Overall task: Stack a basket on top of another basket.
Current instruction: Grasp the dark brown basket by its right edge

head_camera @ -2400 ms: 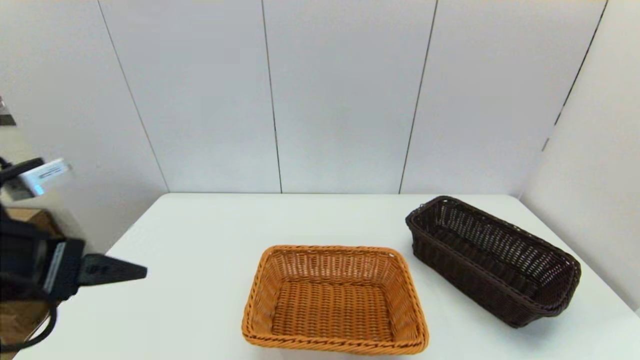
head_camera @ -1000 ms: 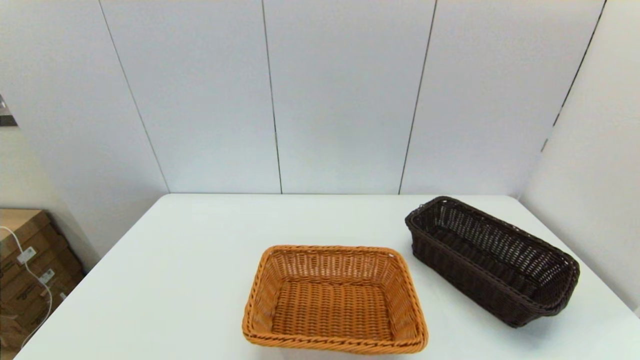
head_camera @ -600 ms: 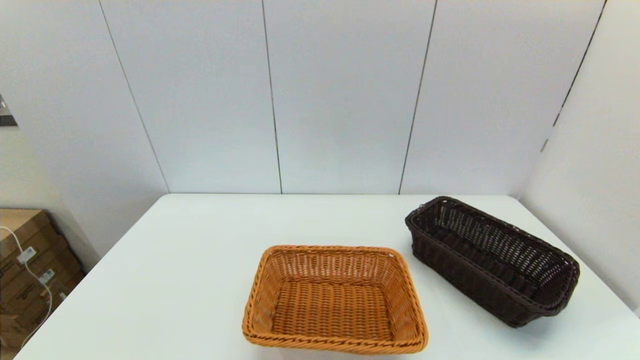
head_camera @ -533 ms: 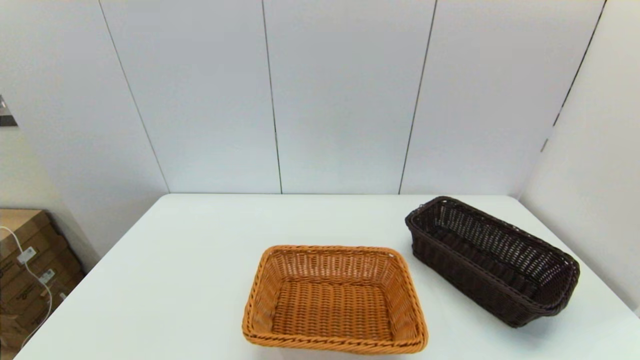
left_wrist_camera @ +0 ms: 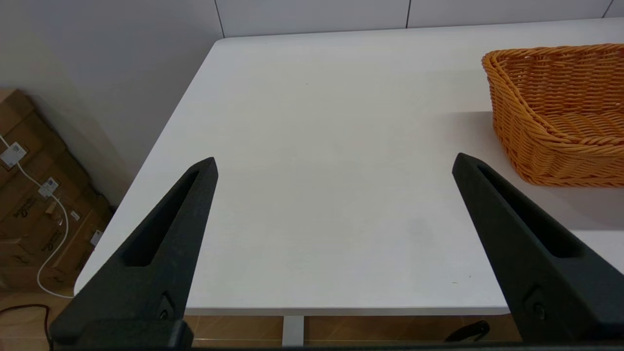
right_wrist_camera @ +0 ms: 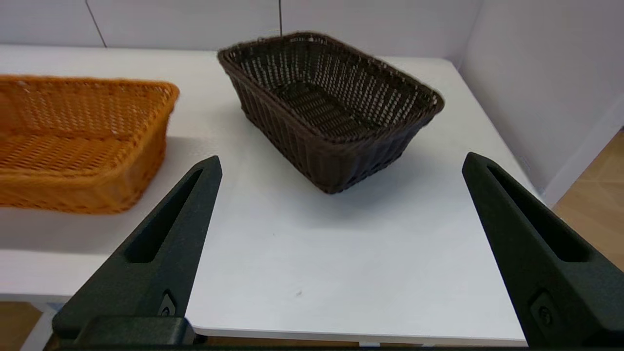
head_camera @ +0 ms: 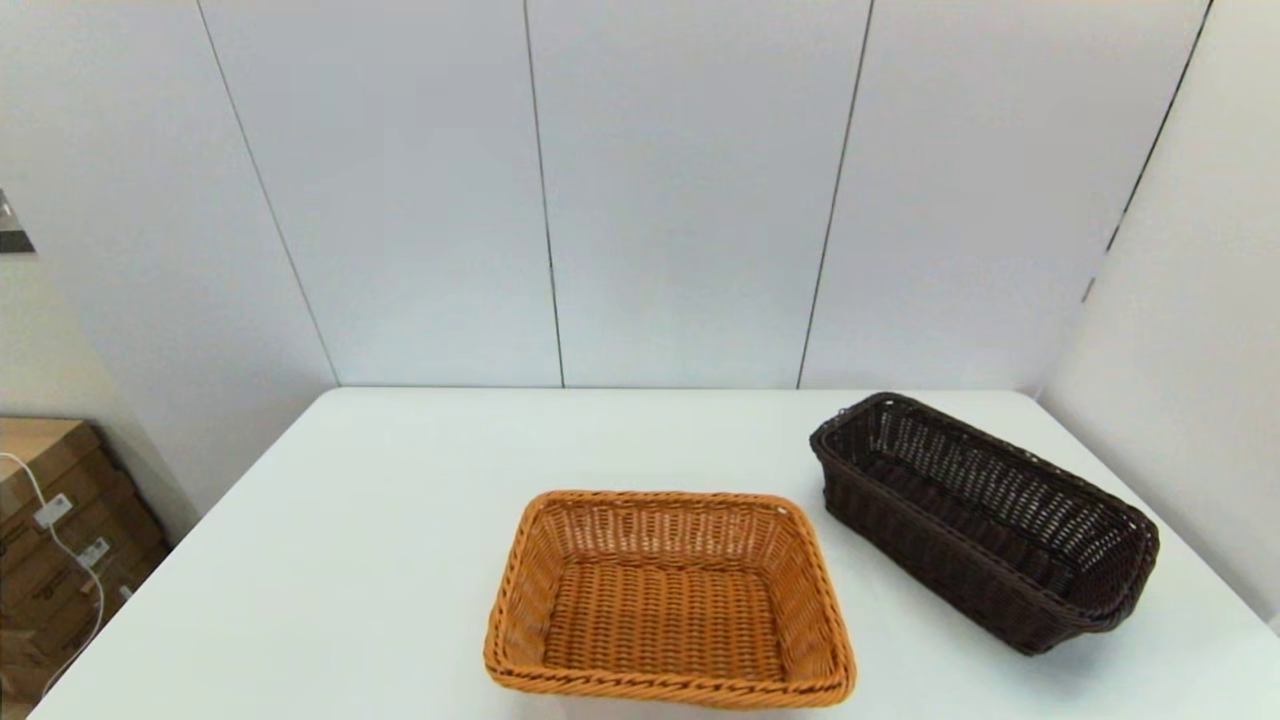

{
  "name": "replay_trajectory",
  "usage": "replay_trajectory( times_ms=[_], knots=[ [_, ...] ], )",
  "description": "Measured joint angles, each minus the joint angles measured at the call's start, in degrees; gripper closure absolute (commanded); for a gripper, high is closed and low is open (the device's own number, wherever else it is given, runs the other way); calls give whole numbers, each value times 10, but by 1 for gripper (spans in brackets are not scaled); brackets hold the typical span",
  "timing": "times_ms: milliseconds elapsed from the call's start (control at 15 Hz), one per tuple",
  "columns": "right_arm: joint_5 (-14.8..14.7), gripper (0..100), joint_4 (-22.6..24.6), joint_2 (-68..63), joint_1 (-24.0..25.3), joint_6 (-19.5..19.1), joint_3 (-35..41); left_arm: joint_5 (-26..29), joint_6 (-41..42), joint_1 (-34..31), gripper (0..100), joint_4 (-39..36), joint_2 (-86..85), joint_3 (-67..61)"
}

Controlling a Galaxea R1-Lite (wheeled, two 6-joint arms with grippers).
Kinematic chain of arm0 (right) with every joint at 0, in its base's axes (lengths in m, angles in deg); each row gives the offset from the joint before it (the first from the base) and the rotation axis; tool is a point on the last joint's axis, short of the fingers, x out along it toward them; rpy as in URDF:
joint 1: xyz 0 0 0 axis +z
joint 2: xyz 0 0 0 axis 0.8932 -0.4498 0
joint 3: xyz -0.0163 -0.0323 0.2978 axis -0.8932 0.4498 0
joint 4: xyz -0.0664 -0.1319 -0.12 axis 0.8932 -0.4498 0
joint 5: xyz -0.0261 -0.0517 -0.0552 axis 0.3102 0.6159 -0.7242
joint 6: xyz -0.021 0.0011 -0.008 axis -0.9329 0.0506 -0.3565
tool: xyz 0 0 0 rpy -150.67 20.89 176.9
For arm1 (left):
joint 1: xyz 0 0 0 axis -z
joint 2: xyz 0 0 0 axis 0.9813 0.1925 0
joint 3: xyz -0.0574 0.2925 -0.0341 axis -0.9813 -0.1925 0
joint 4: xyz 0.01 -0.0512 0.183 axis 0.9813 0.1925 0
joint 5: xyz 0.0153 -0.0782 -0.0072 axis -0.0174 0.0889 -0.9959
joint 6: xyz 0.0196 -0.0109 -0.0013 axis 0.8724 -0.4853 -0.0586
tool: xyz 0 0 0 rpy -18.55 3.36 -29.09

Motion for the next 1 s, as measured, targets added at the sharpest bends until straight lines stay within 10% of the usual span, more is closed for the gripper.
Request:
replay_trajectory(
  times_ms=[467,1000],
  knots=[
    [0,0,-151,-276,-38,16,-251,-1,1,0,0,0,0,0],
    [-8,0,-257,-667,-57,252,-410,-1,1,0,0,0,0,0]
  ],
)
